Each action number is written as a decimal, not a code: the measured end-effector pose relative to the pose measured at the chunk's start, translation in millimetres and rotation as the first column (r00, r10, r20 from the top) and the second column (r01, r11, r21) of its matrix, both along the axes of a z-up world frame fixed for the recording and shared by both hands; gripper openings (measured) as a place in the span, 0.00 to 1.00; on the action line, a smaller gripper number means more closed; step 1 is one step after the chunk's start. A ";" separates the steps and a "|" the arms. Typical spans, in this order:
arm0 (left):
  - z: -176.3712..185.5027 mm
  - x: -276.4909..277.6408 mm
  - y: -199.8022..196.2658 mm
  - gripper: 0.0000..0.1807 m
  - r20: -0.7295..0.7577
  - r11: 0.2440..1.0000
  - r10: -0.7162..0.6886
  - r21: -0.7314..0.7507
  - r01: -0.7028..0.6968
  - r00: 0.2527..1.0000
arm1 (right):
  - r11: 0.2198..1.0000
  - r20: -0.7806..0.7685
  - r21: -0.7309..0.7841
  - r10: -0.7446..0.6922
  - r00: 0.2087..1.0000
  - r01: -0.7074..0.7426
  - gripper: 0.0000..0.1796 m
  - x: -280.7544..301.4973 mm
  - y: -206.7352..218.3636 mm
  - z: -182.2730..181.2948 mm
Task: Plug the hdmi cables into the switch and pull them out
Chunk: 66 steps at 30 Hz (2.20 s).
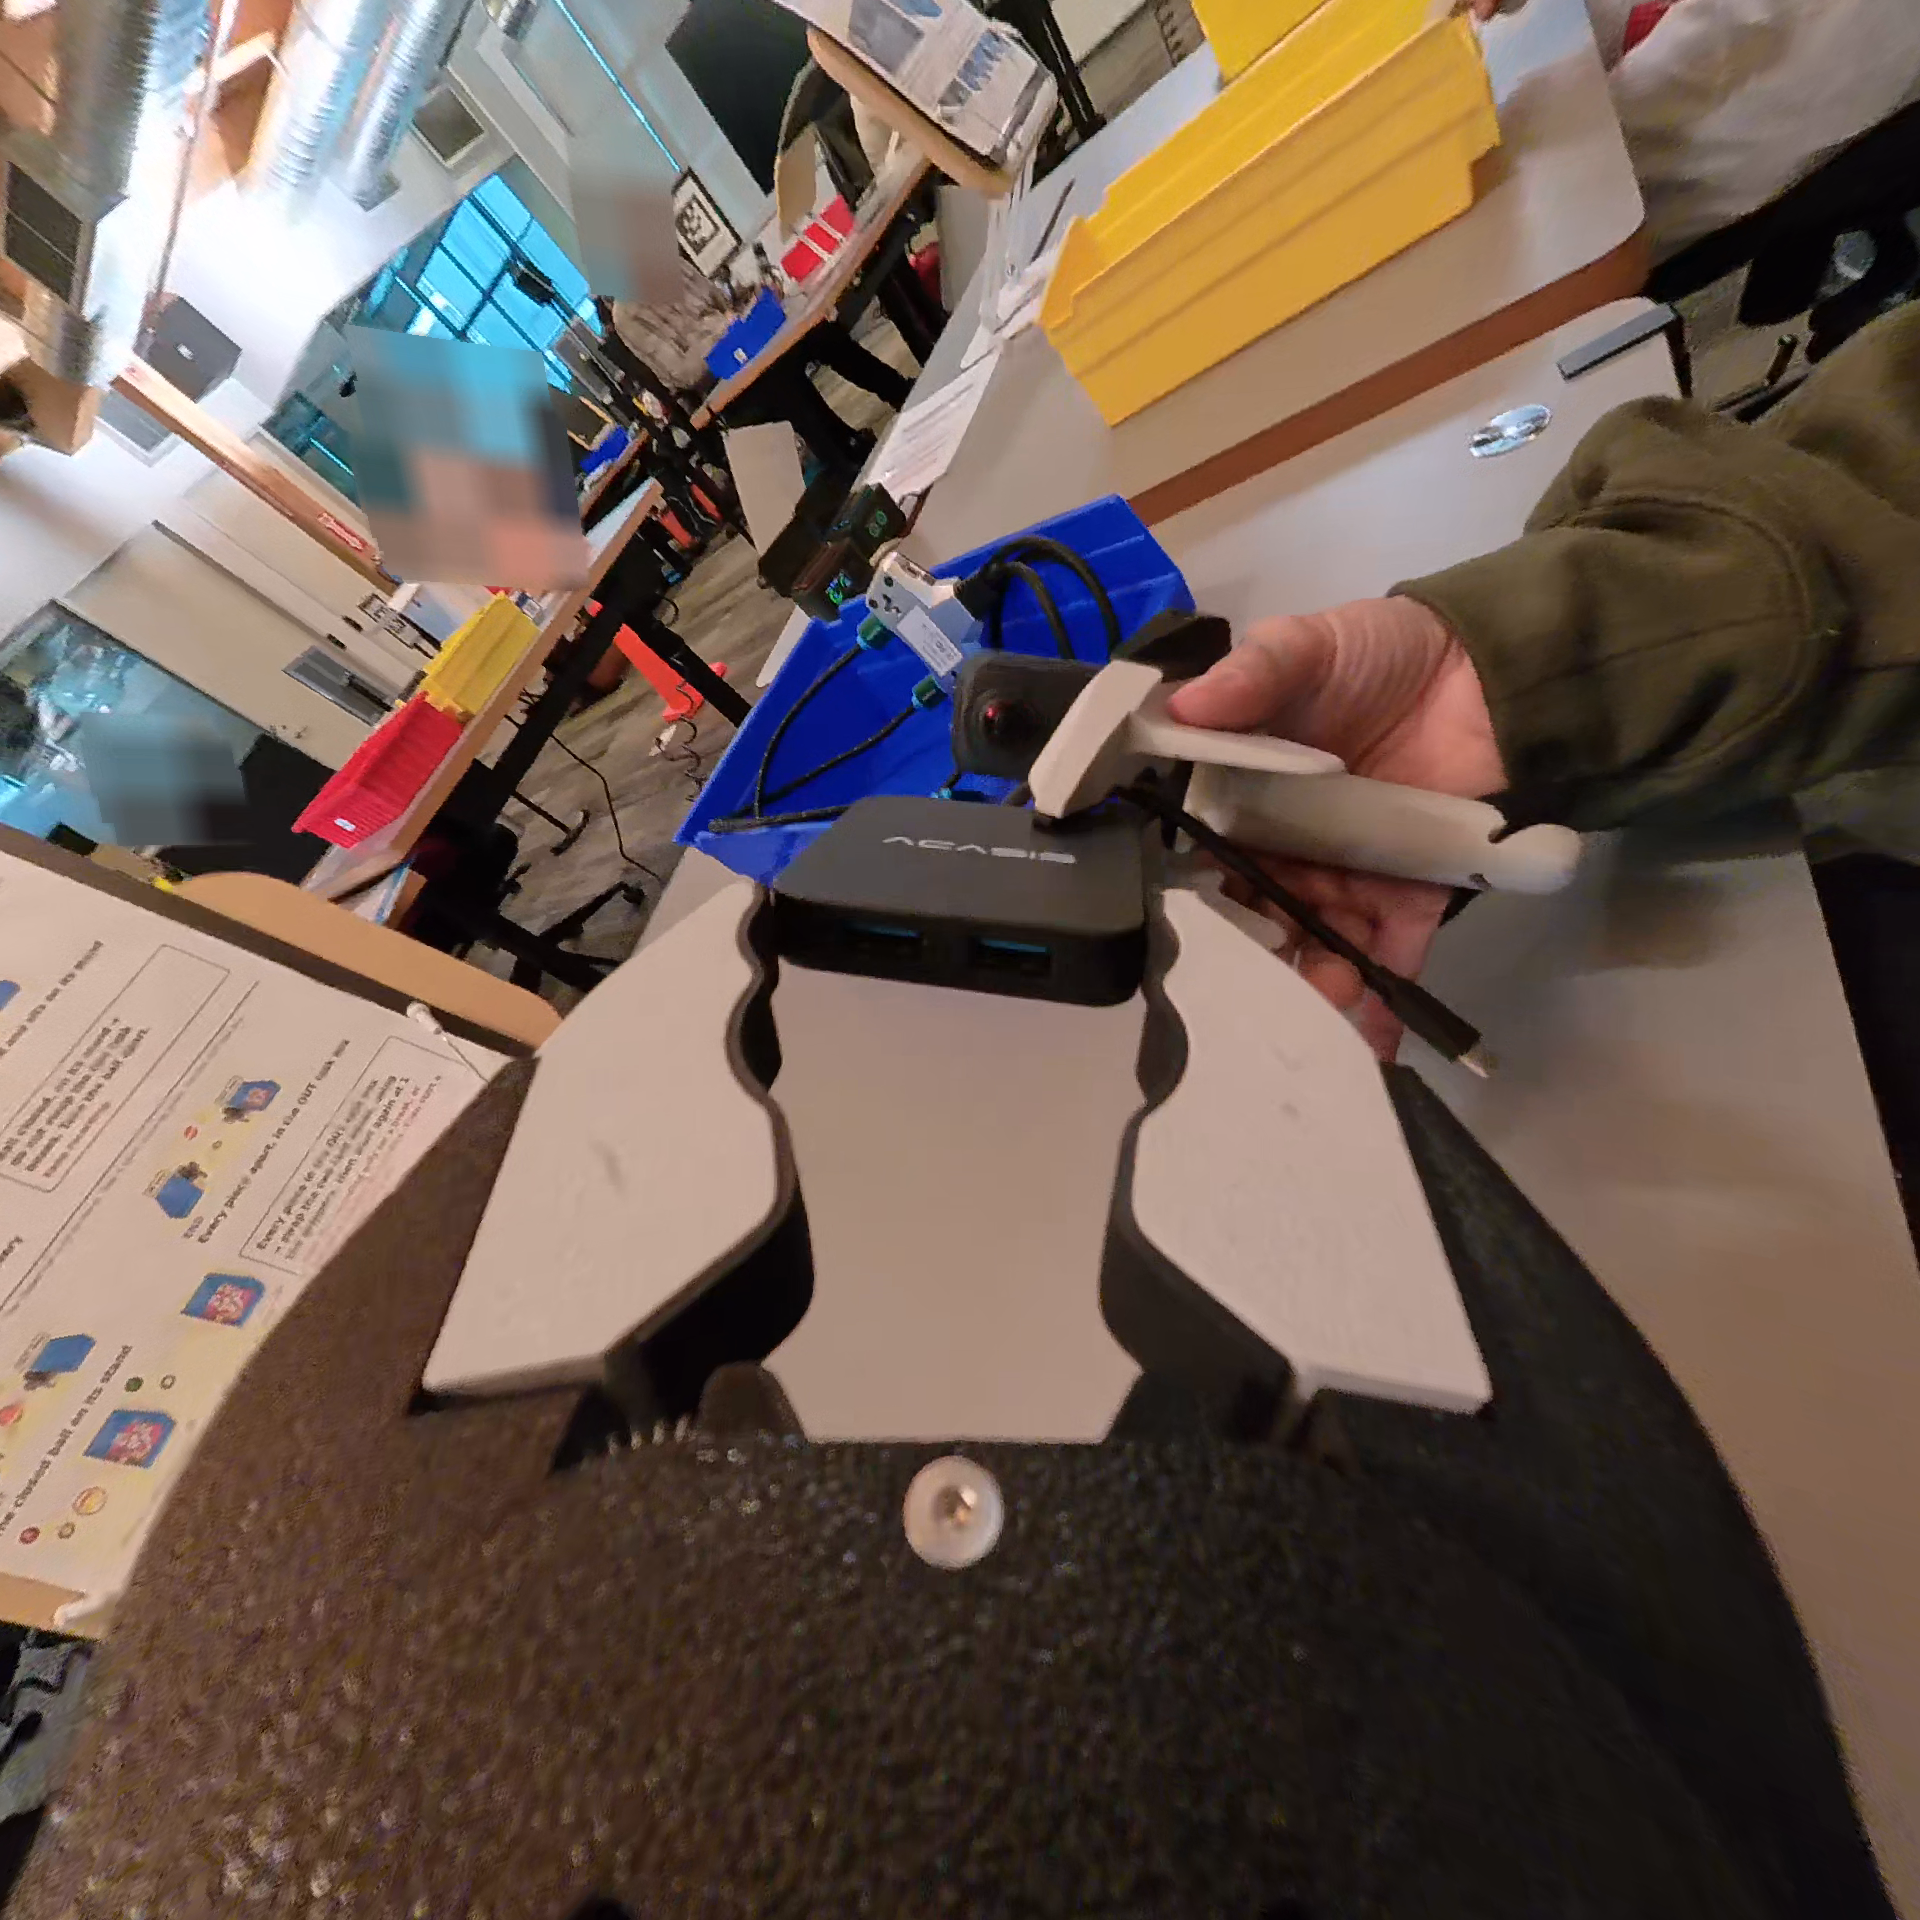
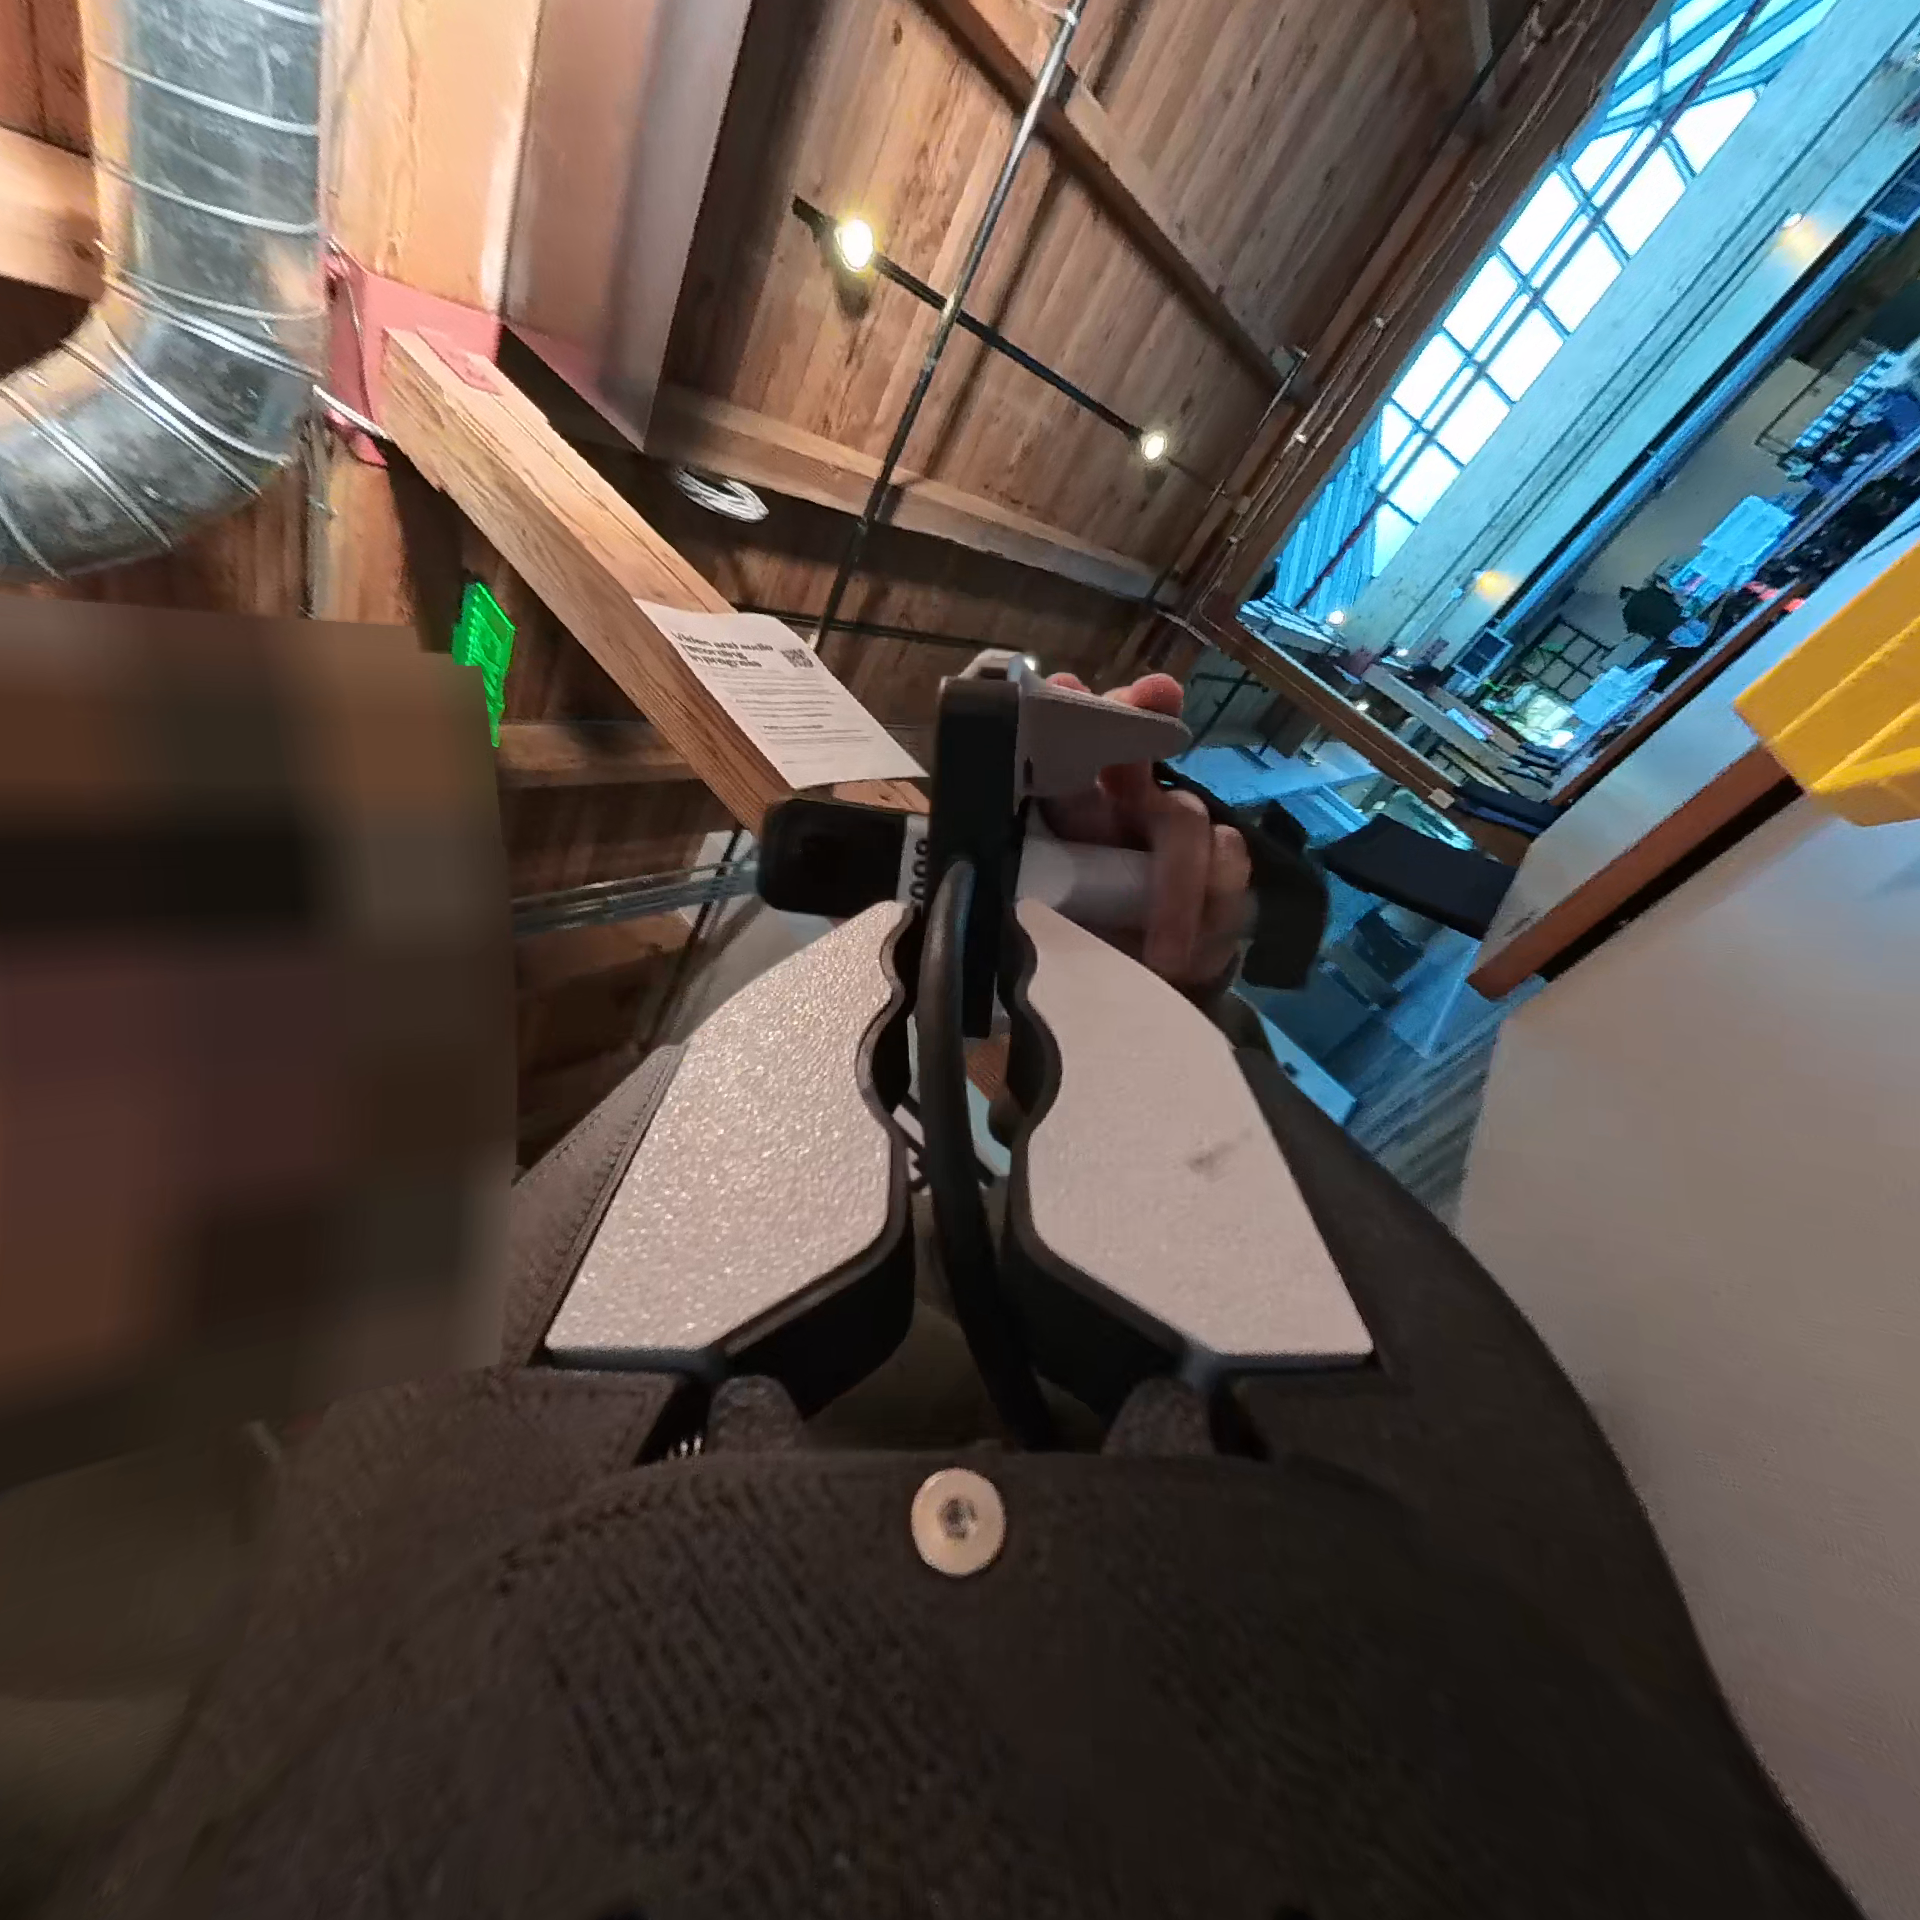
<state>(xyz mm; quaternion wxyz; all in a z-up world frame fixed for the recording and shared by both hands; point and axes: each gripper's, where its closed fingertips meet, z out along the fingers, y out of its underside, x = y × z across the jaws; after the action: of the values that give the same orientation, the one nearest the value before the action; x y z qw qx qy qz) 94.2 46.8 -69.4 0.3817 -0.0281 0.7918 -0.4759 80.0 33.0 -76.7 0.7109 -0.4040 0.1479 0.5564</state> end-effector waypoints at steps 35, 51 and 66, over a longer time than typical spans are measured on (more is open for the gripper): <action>-3.2 -16.4 6.9 0.37 -0.438 0.889 -0.158 -0.454 -0.066 0.885 | 0.803 0.710 0.092 -0.467 0.527 0.589 0.51 11.2 3.0 -3.2; -4.1 -20.6 1.8 0.36 -0.379 0.885 -0.182 -0.466 -0.017 0.907 | 0.792 0.806 0.169 -0.454 0.380 0.586 0.37 -4.1 12.3 -6.2; -25.2 -28.1 5.0 0.31 -0.853 0.780 -0.481 -0.521 -0.346 0.200 | 0.815 0.930 0.199 -0.332 0.157 0.544 0.37 -6.4 -5.5 -29.2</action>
<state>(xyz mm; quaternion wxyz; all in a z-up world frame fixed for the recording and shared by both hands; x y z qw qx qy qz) 66.1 51.7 -94.5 -0.2637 -0.4069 0.6416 -0.5943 73.6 27.5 -105.9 0.7470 -0.6504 -0.1332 -0.0343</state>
